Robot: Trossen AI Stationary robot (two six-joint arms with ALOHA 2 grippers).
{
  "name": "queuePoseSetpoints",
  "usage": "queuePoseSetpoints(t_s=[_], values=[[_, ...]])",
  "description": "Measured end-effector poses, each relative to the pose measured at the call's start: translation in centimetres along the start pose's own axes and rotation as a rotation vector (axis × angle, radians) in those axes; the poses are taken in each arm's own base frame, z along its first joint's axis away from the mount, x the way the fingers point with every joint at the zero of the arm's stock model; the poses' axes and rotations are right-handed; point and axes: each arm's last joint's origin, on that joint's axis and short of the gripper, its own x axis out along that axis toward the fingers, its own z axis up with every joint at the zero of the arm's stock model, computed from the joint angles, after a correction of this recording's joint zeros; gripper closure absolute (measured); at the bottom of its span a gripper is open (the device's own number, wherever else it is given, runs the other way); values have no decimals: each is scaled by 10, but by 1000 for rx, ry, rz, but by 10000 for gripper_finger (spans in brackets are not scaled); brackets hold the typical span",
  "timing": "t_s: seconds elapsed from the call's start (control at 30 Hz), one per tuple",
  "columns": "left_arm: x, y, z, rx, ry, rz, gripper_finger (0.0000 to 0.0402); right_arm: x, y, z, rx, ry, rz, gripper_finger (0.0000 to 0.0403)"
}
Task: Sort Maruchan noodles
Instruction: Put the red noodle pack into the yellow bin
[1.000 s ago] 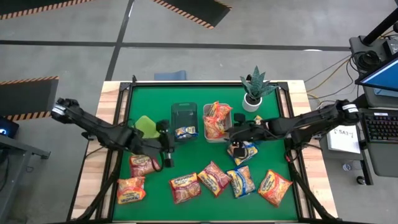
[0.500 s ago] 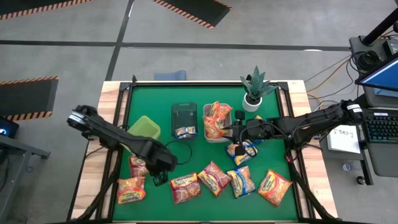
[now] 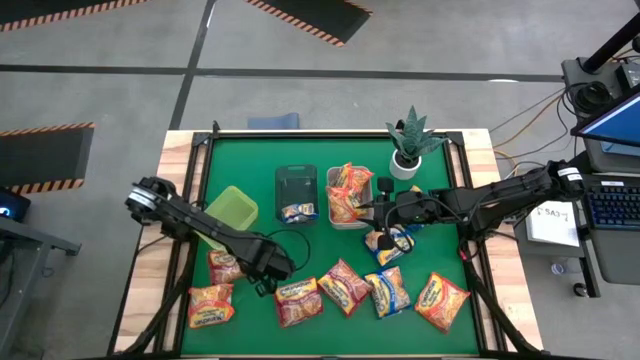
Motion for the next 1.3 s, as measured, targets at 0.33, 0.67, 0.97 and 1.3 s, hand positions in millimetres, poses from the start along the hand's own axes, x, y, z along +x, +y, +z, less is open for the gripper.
queuePoseSetpoints(t_s=[0.33,0.67,0.97,1.3], values=[[4,4,-3,-63,47,58,211,0,0,0,9,0,0,284],[18,14,-5,-44,34,129,201,0,0,0,12,1,0,280],[26,13,-3,-16,22,97,252,0,0,0,21,2,1,289],[25,13,-4,46,22,94,392,0,0,0,20,2,0,289]])
